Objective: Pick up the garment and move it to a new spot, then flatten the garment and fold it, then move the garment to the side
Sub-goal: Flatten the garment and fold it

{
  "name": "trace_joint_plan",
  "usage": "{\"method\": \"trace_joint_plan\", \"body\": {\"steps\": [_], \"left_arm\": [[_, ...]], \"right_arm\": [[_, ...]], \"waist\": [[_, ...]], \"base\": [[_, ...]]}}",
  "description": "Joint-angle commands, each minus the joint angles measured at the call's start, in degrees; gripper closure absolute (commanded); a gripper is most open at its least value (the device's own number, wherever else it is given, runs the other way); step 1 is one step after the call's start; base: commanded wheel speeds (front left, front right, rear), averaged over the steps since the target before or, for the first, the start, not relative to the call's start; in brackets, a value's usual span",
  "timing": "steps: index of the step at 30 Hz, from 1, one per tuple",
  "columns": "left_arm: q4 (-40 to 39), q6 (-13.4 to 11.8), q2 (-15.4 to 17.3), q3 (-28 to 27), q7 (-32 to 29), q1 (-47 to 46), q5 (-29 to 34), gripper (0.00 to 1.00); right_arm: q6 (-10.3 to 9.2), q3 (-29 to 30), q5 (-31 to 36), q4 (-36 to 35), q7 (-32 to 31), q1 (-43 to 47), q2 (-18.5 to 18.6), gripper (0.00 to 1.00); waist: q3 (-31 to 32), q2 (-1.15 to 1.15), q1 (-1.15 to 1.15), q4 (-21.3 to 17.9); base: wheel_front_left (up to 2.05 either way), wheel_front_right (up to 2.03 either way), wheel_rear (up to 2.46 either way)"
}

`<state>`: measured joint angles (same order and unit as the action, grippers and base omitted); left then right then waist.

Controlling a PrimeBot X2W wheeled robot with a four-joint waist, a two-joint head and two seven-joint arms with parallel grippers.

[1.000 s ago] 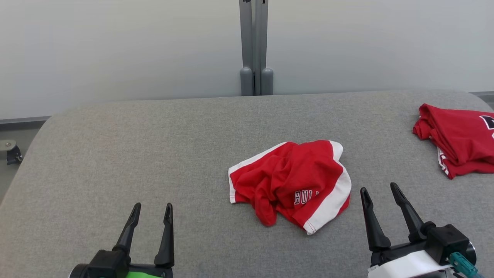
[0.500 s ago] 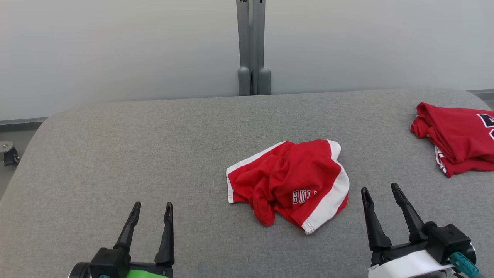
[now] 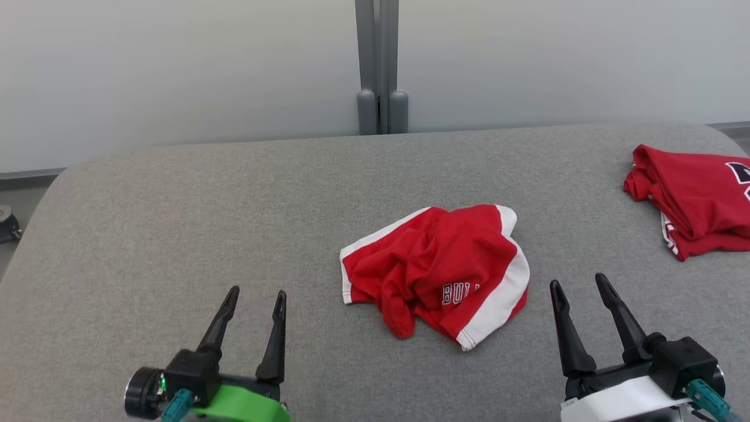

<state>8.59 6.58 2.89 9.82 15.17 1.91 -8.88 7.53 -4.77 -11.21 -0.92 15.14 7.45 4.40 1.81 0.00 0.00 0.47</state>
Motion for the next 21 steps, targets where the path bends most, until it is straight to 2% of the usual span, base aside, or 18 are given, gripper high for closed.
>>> {"method": "trace_joint_plan", "body": {"steps": [1, 7, 12, 18, 21], "left_arm": [[1.1, 0.4, 0.0, 0.5, -0.1, -2.3, 0.7, 0.00], [9.1, 0.8, 0.0, 4.6, -0.1, -12.5, 2.4, 0.00], [18.5, 0.8, 0.0, 9.6, -0.4, -26.1, 2.8, 0.00], [28.8, 0.3, 0.1, 16.1, -8.2, -42.1, -0.1, 0.00], [33.8, 0.3, 0.1, 19.8, -12.3, -47.2, -2.4, 0.00]], "right_arm": [[-0.09, -0.1, -0.5, -0.3, 0.0, -1.0, 0.3, 0.00], [-0.09, -1.0, -0.2, -1.1, 0.0, -3.9, 1.0, 0.00], [-0.09, -1.5, -0.1, -1.6, 0.0, -7.3, 1.8, 0.00], [-0.09, -1.5, 0.0, -2.6, 0.0, -11.0, 2.3, 0.00], [-0.09, -1.9, 0.2, -2.5, 0.0, -12.2, 2.5, 0.00]], "waist": [[-1.2, 0.00, 0.00, -0.6], [-6.8, 0.00, 0.00, -3.0], [-12.9, 0.00, 0.00, -5.6], [-18.9, 0.00, 0.00, -8.0], [-20.7, 0.00, 0.00, -9.1]], "base": [[0.00, 0.00, 0.00], [0.00, 0.00, 0.00], [0.00, 0.00, 0.00], [0.00, 0.00, 0.00], [0.00, 0.00, 0.00]]}}
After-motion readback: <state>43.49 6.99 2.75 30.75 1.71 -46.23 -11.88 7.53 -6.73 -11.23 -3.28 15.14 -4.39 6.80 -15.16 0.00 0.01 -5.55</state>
